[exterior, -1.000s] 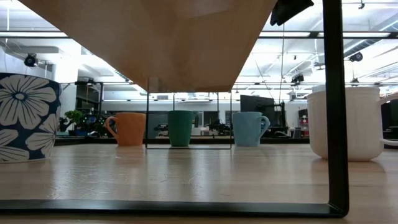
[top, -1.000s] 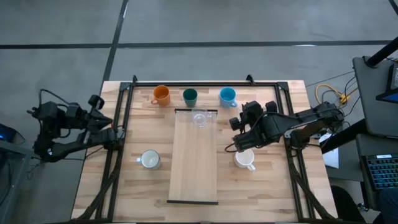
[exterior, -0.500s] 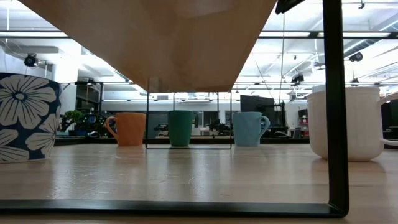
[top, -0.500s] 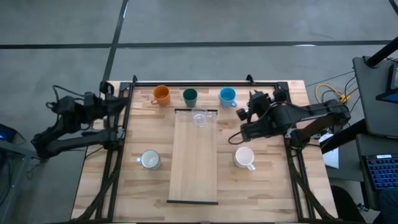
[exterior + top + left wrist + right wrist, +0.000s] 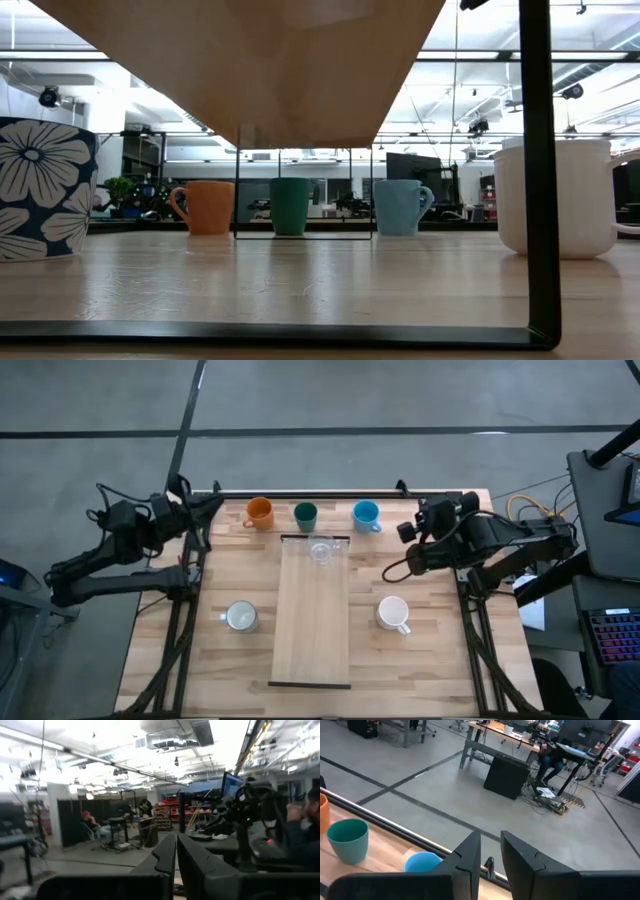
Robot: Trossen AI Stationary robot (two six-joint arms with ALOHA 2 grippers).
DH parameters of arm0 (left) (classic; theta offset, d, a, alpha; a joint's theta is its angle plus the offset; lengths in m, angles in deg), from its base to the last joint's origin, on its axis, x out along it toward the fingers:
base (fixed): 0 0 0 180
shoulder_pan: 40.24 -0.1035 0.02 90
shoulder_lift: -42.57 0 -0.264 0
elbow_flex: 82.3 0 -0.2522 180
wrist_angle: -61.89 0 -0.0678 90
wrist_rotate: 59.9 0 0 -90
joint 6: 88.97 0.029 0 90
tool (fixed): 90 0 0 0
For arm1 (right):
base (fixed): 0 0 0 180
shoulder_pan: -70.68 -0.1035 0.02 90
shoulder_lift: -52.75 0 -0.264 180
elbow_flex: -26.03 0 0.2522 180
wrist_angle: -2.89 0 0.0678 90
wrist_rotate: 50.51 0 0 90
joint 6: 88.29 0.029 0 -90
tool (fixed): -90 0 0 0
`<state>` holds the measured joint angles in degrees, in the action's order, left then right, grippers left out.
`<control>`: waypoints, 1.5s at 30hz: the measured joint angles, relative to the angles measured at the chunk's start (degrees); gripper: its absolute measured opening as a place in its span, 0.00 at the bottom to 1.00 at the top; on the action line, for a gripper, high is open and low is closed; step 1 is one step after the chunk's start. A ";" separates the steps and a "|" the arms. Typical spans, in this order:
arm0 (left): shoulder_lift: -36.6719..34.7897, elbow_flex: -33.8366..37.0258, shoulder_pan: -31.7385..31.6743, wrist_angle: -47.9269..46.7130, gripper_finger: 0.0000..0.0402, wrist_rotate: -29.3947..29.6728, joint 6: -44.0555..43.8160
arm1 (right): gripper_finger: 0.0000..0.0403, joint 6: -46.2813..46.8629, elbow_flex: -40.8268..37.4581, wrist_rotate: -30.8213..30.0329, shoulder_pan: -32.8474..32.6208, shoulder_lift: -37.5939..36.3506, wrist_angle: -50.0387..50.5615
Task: Stack small to large cups/mugs on shelf
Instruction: Put the white mug on the shelf
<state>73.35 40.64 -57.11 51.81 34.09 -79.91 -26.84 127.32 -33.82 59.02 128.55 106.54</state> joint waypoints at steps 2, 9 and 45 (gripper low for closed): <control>-0.26 -0.19 -0.01 -0.01 0.01 0.00 2.75 | 0.17 -0.32 0.00 1.15 -0.01 0.06 0.09; -5.03 -0.21 -0.01 -0.55 0.01 -0.02 5.26 | 0.17 -5.11 -0.02 13.65 2.29 -1.14 0.09; -27.45 -2.43 0.03 -22.19 0.01 -14.22 -15.08 | 0.17 30.73 -22.39 41.15 -18.78 -6.44 -0.42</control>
<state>45.90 38.21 -57.08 29.62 19.86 -94.99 3.89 104.93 7.33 40.23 122.11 106.13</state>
